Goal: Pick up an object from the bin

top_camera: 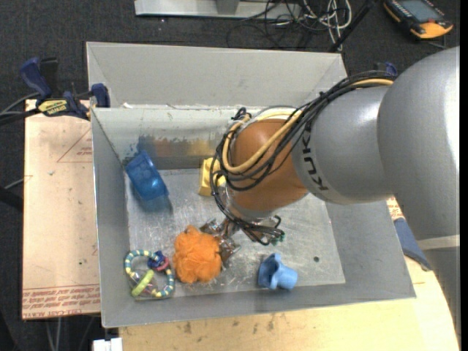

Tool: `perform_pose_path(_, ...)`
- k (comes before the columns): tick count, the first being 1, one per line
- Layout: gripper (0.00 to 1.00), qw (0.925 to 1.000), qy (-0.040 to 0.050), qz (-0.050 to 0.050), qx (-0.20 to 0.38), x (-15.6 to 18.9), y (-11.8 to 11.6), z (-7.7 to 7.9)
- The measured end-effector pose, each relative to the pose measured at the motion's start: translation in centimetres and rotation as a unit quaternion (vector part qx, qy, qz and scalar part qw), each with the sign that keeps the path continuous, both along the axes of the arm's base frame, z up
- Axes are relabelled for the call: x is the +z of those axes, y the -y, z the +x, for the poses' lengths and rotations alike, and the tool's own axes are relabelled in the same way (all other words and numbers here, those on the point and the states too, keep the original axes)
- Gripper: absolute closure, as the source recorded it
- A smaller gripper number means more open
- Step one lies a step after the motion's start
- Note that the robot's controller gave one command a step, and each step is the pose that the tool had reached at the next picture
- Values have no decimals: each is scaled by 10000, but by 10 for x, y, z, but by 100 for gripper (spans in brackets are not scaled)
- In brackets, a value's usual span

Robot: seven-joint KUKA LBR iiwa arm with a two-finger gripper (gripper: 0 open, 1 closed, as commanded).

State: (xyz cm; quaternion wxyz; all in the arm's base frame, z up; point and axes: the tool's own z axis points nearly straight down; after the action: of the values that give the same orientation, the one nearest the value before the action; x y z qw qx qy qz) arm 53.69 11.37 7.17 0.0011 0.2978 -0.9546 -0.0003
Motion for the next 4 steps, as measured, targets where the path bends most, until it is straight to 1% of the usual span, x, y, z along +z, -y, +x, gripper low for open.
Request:
perform_pose_path(1, 100, 9992, 23, 12, 404, 119, 14, -5)
perform_pose_path(2, 100, 9992, 21, 12, 404, 119, 14, -5)
perform_pose_path(3, 0, 9929, 5, 8, 1193, 93, 8, -2)
perform_pose_path(4, 0, 9929, 9, 10, 1188, 94, 8, -2)
